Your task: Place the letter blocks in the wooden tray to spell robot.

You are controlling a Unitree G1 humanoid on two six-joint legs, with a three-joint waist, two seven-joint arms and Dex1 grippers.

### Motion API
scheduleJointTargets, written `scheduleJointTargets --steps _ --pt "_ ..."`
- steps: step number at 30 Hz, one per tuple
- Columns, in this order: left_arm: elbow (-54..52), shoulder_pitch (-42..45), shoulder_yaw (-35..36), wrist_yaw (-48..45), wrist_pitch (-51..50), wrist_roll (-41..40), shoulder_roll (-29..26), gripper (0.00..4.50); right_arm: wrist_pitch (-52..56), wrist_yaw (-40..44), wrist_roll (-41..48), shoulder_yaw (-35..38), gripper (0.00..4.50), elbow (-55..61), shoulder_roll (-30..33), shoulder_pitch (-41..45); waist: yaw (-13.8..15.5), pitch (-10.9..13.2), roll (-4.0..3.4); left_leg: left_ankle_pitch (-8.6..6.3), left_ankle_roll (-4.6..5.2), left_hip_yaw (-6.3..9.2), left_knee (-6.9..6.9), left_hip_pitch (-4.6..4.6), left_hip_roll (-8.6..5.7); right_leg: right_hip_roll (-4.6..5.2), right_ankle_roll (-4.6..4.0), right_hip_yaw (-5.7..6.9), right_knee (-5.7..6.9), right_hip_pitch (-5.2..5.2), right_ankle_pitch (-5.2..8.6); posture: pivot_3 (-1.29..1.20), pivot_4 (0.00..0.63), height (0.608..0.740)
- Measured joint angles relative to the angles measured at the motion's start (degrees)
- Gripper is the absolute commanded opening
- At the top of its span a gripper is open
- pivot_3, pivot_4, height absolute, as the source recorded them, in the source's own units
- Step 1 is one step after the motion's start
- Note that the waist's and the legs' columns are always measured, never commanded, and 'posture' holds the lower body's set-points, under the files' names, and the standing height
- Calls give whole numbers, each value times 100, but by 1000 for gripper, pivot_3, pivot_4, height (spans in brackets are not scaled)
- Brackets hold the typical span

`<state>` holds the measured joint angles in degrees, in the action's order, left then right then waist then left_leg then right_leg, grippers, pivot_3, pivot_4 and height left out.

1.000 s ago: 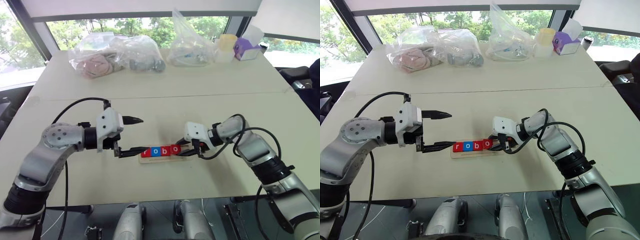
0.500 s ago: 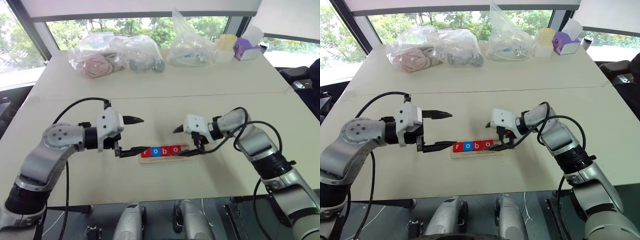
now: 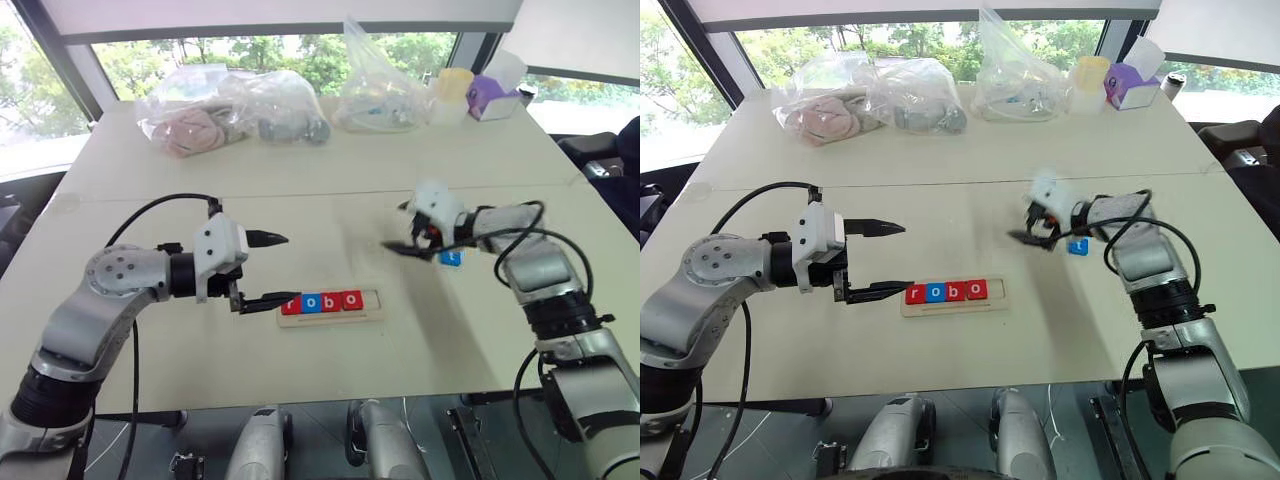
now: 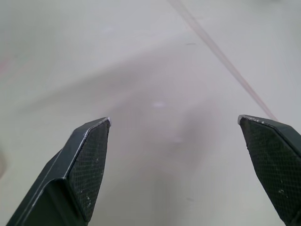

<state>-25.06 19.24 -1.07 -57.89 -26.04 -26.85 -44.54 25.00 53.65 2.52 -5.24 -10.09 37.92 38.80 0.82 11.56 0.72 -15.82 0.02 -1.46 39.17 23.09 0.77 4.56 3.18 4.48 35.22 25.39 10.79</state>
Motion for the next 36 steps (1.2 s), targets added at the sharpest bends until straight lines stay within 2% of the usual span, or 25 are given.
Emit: scheduleJointTargets --steps 6,9,13,19,22,25,36 --pt "33 86 -56 -17 9 10 80 4500 405 77 167 -83 4431 1362 166 -1162 -12 0 -2 0 1 -1 1 2 0 1 3 0 -1 1 2 0 150 740" --pt "41 161 -64 -64 27 14 103 4500 584 121 285 -99 4431 1832 265 -1276 -27 0 -2 0 1 -1 3 -7 4 1 11 -2 0 0 11 0 150 740" --pt "80 170 -105 -90 39 22 122 4500 947 -673 39 -12 4431 1846 116 -1236 -12 -1 0 1 -1 -6 3 -11 5 -3 -7 -1 2 -3 21 0 150 740" --pt "94 168 -157 -97 46 43 156 4500 2232 -2351 -526 241 4431 1911 -484 -1367 -2 -2 -1 1 -1 -2 2 9 0 0 -7 -1 -3 8 -2 0 150 740" --pt "97 163 -157 -94 54 45 160 4500 3283 -3254 -628 918 4431 2325 -1320 -1438 -10 -3 -2 1 -1 -1 2 10 2 0 -6 -1 -1 10 -3 0 150 740" --pt "98 158 -159 -85 61 49 191 4500 4129 -3934 -703 1435 4431 2669 -1803 -1444 -12 -4 -4 1 -1 0 2 9 4 -1 -7 -1 1 10 -2 0 150 740" --pt "182 169 -187 -73 64 79 247 4500 5215 -4784 -582 2201 4431 2964 -2879 -1273 -35 -7 -8 1 0 3 1 6 4 -6 -6 -1 2 9 -1 0 150 740"
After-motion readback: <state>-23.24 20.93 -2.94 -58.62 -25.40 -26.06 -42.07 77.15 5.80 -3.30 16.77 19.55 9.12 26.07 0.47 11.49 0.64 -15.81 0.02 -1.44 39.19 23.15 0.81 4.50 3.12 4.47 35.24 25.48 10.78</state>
